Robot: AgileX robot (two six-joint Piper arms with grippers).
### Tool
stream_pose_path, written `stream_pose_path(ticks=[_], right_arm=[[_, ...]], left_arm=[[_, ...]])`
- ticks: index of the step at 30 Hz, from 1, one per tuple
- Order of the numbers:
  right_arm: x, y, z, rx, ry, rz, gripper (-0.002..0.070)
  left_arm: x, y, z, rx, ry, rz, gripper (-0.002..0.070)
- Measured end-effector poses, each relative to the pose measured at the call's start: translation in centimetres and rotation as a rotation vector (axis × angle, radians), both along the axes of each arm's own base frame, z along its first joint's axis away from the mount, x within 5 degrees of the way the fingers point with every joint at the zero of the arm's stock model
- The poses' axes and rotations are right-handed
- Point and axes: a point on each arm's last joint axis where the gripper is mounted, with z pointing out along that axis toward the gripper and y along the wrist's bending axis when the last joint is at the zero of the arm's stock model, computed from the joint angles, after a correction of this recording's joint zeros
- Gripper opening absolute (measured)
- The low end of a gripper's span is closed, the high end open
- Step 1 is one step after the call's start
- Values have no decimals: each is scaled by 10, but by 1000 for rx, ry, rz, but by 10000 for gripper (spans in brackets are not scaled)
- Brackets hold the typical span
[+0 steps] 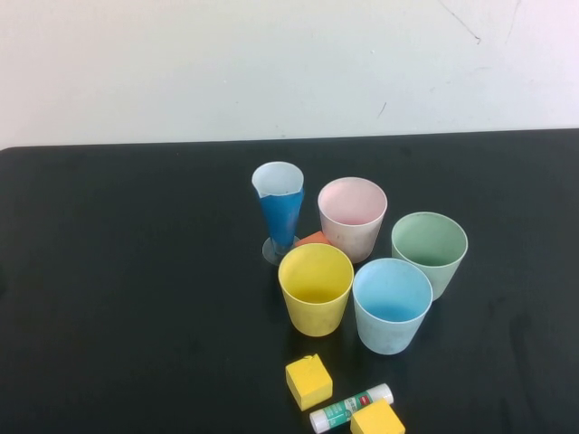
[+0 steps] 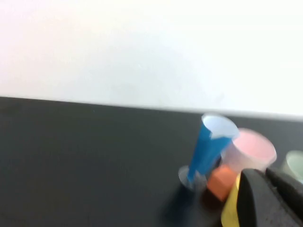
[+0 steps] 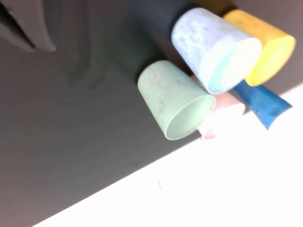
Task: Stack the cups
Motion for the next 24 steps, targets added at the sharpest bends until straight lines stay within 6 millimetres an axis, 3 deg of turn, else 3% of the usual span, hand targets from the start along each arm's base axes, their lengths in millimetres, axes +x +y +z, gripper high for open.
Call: stream_pose_path(ticks=[4,10,17,24], right_arm=[[0,1,1,42,3,-2,-3],[-1,2,-1,-1,9,21,-3],[-2,4,-3,-18,35,47,-3],[-2,4,-5,-27,46,58,-3]], left_arm=[[29,-6,36,122,116,-108,-3],[90,-18,57,258,277,-251,-3],[153,-57,34,446,539,-441,-3],[189,-115,-4,741,712,-471,1]])
